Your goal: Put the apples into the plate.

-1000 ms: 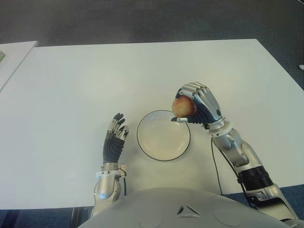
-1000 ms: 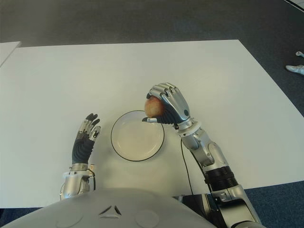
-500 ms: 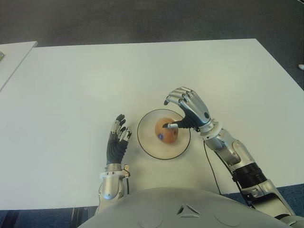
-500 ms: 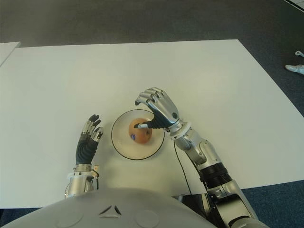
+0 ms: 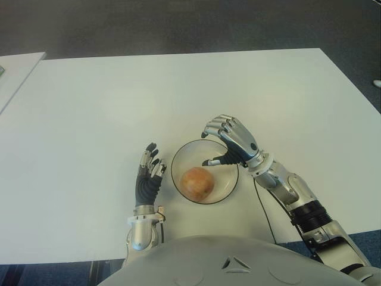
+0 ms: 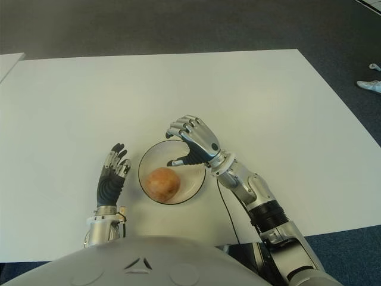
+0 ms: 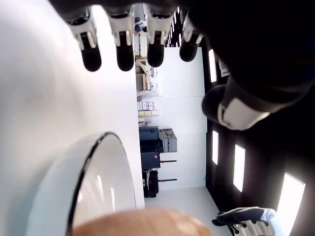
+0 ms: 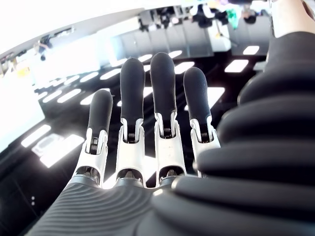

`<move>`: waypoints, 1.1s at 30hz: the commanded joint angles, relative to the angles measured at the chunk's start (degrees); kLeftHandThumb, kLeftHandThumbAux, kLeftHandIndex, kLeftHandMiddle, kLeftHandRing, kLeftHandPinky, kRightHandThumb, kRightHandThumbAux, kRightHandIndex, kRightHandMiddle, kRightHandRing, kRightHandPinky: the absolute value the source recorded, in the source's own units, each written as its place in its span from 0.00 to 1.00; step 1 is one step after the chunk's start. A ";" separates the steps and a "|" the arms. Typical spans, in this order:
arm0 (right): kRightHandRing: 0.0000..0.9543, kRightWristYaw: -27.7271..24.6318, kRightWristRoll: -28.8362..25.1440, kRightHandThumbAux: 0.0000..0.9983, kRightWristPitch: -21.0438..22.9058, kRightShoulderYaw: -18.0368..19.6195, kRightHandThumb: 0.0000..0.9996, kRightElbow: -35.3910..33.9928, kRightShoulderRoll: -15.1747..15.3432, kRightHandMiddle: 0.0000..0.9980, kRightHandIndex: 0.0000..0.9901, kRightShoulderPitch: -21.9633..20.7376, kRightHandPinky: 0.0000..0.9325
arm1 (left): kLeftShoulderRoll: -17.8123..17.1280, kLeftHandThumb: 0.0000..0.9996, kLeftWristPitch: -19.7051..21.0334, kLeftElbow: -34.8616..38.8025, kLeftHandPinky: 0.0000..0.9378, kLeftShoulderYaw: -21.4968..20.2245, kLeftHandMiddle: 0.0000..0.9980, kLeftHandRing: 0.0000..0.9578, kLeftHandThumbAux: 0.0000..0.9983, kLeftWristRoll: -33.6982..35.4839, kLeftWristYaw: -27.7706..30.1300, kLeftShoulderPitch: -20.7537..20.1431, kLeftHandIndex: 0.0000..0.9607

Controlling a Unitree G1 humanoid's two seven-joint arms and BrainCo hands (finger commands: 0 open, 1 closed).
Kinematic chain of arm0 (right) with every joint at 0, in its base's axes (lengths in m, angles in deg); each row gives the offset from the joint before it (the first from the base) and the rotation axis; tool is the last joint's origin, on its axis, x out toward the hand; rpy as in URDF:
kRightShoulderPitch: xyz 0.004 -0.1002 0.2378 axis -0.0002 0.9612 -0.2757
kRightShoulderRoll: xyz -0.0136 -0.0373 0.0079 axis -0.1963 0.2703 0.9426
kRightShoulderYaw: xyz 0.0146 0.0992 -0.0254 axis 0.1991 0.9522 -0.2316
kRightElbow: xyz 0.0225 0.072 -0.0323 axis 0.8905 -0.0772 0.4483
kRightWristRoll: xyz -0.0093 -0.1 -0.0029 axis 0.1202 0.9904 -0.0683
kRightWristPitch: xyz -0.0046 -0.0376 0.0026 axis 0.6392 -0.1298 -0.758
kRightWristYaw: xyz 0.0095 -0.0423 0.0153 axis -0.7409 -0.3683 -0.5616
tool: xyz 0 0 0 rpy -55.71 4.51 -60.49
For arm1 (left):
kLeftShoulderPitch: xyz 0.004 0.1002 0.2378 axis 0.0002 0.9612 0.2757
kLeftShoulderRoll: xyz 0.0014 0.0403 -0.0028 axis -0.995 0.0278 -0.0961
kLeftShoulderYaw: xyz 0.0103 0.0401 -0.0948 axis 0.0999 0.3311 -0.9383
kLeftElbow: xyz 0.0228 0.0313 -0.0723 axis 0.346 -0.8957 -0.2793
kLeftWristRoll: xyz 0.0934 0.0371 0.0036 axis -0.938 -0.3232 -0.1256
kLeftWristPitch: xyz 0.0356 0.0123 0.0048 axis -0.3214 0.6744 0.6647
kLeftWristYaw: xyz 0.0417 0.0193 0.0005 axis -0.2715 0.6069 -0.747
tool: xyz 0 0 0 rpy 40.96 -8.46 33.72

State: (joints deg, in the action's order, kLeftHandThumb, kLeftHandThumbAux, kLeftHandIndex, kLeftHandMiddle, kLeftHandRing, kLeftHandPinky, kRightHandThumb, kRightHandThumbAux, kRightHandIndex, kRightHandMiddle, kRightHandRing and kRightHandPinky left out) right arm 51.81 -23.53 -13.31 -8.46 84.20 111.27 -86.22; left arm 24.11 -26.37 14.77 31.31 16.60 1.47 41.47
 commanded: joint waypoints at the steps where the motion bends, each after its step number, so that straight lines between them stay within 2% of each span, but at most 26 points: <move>1: 0.89 -0.08 1.83 0.70 -0.59 -1.02 0.75 0.25 1.04 0.82 0.45 -0.77 0.90 | 1.26 0.02 1.10 -1.00 0.13 0.74 0.08 0.10 0.53 -1.22 -1.19 -0.38 0.07; 18: 0.89 0.26 1.18 0.70 0.17 -0.80 0.75 0.21 0.58 0.81 0.45 0.11 0.90 | 0.93 0.01 2.57 -0.31 0.13 1.06 0.08 0.09 0.52 -1.81 -1.39 -0.50 0.06; 26: 0.89 -0.35 0.49 0.70 2.78 0.61 0.75 -1.30 -0.13 0.81 0.45 1.26 0.90 | 0.97 0.01 2.40 -0.49 0.13 0.89 0.08 0.09 0.53 -1.35 -1.39 -0.40 0.06; 32: 0.87 -5.15 -6.28 0.70 5.33 3.08 0.75 -4.50 -0.43 0.81 0.45 3.91 0.91 | 1.04 0.01 2.16 -0.55 0.14 0.95 0.08 0.10 0.53 -1.50 -1.58 -0.46 0.06; 33: 0.85 -6.86 -8.65 0.69 5.80 3.59 0.79 -5.29 -0.45 0.71 0.43 4.47 0.86 | 0.98 0.00 2.24 -0.55 0.15 0.85 0.08 0.10 0.53 -1.38 -1.49 -0.49 0.06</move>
State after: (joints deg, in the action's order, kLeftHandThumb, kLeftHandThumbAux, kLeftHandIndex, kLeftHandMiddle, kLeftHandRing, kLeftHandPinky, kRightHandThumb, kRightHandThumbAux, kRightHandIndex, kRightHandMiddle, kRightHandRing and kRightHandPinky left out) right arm 48.56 -27.67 -9.27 -6.10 80.55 110.97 -83.56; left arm 24.03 -24.56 14.54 31.72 14.98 0.51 40.99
